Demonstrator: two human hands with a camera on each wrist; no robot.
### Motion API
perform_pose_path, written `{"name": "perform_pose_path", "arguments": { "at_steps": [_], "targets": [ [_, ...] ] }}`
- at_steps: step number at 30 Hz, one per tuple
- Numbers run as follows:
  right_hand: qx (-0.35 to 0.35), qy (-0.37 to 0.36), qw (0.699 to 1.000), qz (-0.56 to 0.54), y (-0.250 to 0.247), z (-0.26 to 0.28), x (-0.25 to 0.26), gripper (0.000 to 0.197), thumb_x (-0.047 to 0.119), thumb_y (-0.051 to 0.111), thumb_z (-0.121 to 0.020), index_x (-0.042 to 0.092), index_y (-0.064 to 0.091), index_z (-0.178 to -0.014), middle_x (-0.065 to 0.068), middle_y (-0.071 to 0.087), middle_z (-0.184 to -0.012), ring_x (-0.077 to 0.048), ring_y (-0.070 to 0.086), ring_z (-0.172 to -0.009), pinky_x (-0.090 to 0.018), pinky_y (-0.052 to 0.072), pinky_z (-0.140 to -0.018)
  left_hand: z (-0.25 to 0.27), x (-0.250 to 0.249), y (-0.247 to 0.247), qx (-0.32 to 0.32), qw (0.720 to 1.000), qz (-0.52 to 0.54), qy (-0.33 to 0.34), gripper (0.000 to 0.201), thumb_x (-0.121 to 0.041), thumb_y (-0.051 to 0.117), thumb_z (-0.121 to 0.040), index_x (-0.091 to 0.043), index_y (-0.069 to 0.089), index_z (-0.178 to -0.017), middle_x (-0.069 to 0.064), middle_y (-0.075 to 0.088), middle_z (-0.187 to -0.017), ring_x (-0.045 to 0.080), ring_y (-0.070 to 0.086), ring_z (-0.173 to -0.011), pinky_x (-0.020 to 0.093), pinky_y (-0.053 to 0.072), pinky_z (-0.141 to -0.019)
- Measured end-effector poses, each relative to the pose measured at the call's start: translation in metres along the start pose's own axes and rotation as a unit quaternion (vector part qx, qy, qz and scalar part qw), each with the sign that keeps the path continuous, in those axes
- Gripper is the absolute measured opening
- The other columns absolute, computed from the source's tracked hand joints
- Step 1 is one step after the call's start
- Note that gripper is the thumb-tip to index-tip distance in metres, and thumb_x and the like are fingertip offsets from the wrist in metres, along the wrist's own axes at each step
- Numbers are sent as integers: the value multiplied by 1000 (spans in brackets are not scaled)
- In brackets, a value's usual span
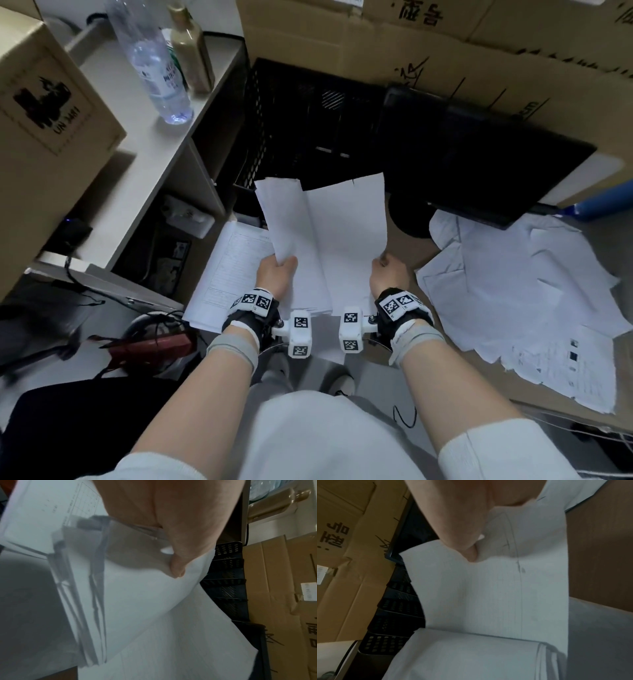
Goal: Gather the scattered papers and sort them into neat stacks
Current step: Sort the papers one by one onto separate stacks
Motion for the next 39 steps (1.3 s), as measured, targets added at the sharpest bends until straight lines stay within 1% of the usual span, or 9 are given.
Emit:
{"name": "perform_pose_path", "arguments": {
  "at_steps": [3,9,13,17,23,26,30,34,39],
  "targets": [
    [-54,0,998,-17,-6,-4,10,24,15,45,-96,15,47,-72,-7,55,-75,-31,53,-73,-31,37,-59,-14,-10,-2,11,1000,-2,11,19,-18,56,-84,-8,69,-93,1,64,-73,22,57,-69,34,49,-66],
    [-189,26,981,38,-33,-4,11,34,9,54,-91,37,72,-83,0,58,-118,-29,44,-116,-42,36,-101,-27,-27,1,26,999,14,14,15,-16,59,-94,-9,69,-103,4,73,-90,22,69,-81,25,58,-67],
    [-176,16,984,25,-34,-9,8,42,2,53,-87,38,73,-81,-5,48,-120,-27,46,-111,-35,43,-89,-29,-29,5,17,999,24,16,18,-18,59,-93,-9,72,-103,8,76,-94,25,70,-84,32,56,-75],
    [-95,-8,994,-45,-31,-19,-3,38,0,52,-83,31,74,-79,2,69,-89,-15,52,-53,-21,39,-46,-25,-17,-1,-37,999,-1,14,26,-25,58,-87,-13,71,-107,4,77,-97,26,71,-90,38,56,-84],
    [105,18,994,-30,12,-25,-45,27,38,61,-88,33,74,-111,5,69,-88,-21,59,-80,-25,45,-75,-7,13,-11,-94,995,-32,-5,19,-21,61,-92,-8,69,-103,8,73,-95,28,69,-87,31,52,-77],
    [182,49,981,-48,33,-21,-67,26,38,56,-91,29,73,-109,3,74,-72,-16,58,-57,-25,49,-58,7,30,-10,-119,992,-35,-14,16,-21,61,-90,-9,69,-99,4,73,-89,26,68,-83,30,51,-75],
    [254,90,960,-79,46,-17,-84,22,28,42,-101,18,59,-110,-7,76,-74,-14,35,-28,-23,31,-38,24,50,-6,-148,988,-32,-32,15,-20,60,-90,-9,70,-92,3,74,-87,23,68,-79,30,52,-72],
    [228,135,945,-192,35,-20,-80,13,24,39,-105,23,46,-116,-12,73,-87,-25,66,-52,-24,43,-39,34,52,4,-163,986,-23,-34,20,-21,61,-89,-6,71,-98,6,75,-90,25,70,-83,32,54,-75],
    [129,53,980,-139,11,-60,-72,26,38,42,-87,27,65,-84,-11,72,-101,-34,68,-95,-51,57,-84,37,25,22,-154,988,-15,-10,19,-21,59,-89,-7,71,-97,6,74,-90,24,68,-80,30,52,-75]
  ]
}}
Point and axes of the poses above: each hand's wrist, its own z-axis away from the middle knuckle, its own y-axis out of the palm, x = y × z, the point moved 8 cm from there along -z, towards the middle knuckle
